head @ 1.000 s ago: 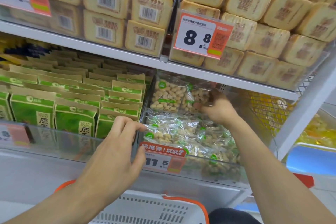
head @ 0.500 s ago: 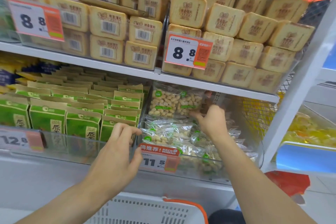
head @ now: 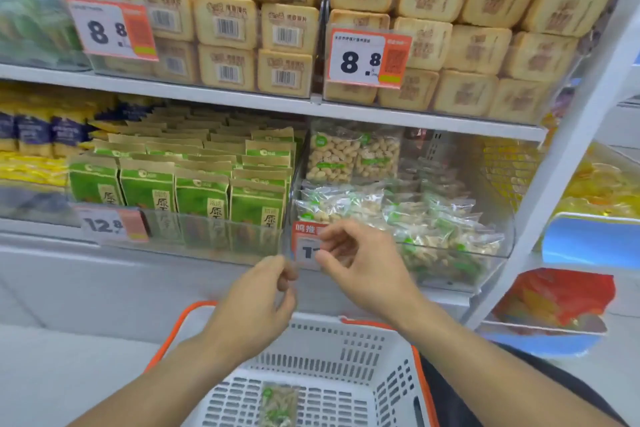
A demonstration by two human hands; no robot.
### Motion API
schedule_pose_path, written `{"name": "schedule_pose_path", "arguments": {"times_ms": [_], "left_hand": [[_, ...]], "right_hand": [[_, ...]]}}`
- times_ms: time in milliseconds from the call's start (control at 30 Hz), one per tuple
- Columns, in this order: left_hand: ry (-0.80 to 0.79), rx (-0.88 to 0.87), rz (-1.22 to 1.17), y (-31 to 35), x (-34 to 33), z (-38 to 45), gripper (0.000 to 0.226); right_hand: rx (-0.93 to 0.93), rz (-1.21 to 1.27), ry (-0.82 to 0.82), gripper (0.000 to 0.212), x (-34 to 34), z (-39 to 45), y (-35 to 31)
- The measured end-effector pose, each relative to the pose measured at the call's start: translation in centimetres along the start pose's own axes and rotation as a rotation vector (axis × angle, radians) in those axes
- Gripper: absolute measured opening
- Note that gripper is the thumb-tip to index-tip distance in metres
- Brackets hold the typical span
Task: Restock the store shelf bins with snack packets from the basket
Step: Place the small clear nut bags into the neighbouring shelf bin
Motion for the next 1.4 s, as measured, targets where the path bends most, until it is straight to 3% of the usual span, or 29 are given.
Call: {"name": "schedule_pose_path", "arguments": {"times_ms": [133,200,367,467,633,867,967,1033,1133,1200,1267,1400], "left_hand": [[-0.2,0.436,-0.052,-11.7,-7.5,-6.2,0.007],[-0.285,0.629,-0.05,-16.9,-11.1,-11.2,0.011],[-0.667,0.749,0.047,-22.7,-17.2,-19.5,0.028],[-0.723,0.82,0.047,-24.5,-18.5,-21.2,0.045],[-0.718,0.995,0.058,-27.3,-20.7,-22.6,0.061],[-0.771,1.16,0.012,-29.5,-24.2,-24.3,0.064],[-0.763,1.203,-0.022,-30.1,-24.6,-24.2,0.054],[-0.733,1.242,-0.054,-30.5,-24.6,-24.3,0.043],[-0.653,1.316,-0.19,-30.9,-24.3,-24.6,0.048],[-0.555,1.333,-0.312,-30.4,-23.6,-24.2,0.04],[-0.415,1.308,-0.384,-29.7,-22.2,-23.3,0.025],[-0.263,1.225,-0.545,-27.2,-19.1,-20.8,0.043]], "right_hand": [[-0.172,-0.188,-0.403,0.023,-10.1,-3.4,6.6],[-0.3,-0.258,-0.521,0.026,-14.1,-6.1,11.3],[-0.63,-0.209,-0.657,0.045,-21.3,-15.4,20.3],[-0.802,-0.107,-0.691,0.051,-24.9,-20.1,23.4],[-0.995,0.03,-0.612,0.048,-29.5,-22.8,27.2],[-1.126,0.056,-0.512,0.045,-33.8,-21.1,31.1],[-1.17,0.131,-0.52,0.023,-35.7,-20.9,31.6],[-1.196,0.18,-0.555,0.021,-36.3,-21.0,31.5],[-1.302,0.343,-0.616,0.027,-36.4,-21.9,31.3],[-1.334,0.456,-0.652,0.024,-35.4,-21.9,30.4],[-1.3,0.535,-0.701,0.016,-34.0,-21.2,28.9],[-1.111,0.56,-0.772,0.017,-30.0,-18.3,25.1]]}}
Point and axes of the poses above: each hand's wrist, its own z-axis towards the middle knuckle, its own x-axis out of the back of the hand, y = z × x, the point moved 10 cm from there along z, towards the middle knuckle, and after that the axes turned 3 degrees about -z, right-handed, at the moved point
